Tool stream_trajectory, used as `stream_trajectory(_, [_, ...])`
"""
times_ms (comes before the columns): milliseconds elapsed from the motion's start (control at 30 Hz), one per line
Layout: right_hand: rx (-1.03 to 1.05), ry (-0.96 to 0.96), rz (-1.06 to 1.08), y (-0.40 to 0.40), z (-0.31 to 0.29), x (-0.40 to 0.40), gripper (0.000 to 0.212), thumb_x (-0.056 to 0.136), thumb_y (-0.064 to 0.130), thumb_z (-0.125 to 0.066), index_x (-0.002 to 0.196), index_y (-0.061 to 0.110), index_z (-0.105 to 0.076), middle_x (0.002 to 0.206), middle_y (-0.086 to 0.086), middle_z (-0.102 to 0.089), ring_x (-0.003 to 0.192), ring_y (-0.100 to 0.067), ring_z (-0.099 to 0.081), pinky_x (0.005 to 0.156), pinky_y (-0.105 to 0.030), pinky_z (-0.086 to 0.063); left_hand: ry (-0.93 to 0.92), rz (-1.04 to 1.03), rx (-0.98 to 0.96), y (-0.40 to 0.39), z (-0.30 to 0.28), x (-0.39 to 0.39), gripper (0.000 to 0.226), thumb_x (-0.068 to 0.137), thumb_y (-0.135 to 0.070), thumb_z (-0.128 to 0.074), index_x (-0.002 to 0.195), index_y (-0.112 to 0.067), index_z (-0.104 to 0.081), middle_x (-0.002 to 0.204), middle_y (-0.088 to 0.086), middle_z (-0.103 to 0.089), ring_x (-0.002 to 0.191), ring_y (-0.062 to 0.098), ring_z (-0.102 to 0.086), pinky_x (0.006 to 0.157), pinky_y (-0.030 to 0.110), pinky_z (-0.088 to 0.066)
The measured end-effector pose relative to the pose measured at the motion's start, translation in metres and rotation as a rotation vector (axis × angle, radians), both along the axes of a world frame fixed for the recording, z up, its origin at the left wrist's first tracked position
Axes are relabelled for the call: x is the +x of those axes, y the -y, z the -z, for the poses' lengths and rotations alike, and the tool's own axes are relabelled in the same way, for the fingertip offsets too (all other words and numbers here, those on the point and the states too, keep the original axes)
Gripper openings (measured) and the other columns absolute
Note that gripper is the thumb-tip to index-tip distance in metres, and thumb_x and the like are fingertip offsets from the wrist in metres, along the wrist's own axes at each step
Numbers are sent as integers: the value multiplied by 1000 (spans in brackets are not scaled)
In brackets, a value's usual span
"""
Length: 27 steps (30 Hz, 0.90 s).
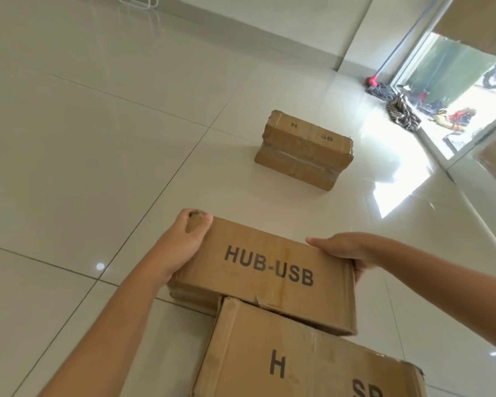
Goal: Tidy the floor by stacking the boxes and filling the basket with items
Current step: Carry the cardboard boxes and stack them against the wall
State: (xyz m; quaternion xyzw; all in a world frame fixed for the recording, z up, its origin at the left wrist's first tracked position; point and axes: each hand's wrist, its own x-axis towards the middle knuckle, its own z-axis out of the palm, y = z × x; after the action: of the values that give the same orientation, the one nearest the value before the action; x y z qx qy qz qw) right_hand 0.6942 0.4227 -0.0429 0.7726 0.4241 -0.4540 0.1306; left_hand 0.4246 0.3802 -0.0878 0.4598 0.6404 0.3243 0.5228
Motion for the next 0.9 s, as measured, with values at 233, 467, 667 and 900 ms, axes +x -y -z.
stream_trajectory(233, [433,-39,-276,-15,-27,-77,48,95,51,-36,121,12,-46,116,-11,-57,96,-30,-61,64,-39,-58,28,-294,174,11,-24,-65,52,88,-65,-30,136,-46,-34,140,-16,-38,121,5,-39,94,28,-30])
stream_trajectory(467, [722,-371,-501,-7,-45,-145,51,92,43,-50,136,33,-26,118,-4,-52,87,-22,-63,53,-36,-59,124,-507,374,54,-49,-132,60,87,-58,-36,143,-47,-19,136,-30,-29,120,-5,-28,95,21,-25])
stream_trajectory(667, [790,-712,-648,-7,-46,-208,69,81,40,-64,138,40,-25,129,8,-44,104,-16,-60,73,-35,-59,179,-620,489,103,-64,-186,55,88,-47,-42,140,-51,-23,117,-35,-45,96,-26,-43,70,0,-37])
stream_trajectory(900, [1197,-807,-866,-4,-75,-318,91,69,15,-80,141,26,-26,134,6,-33,120,-6,-38,100,-43,-45,56,-822,711,166,-82,-249,59,90,-16,-51,143,-29,-29,120,-32,-51,109,-18,-50,94,6,-40])
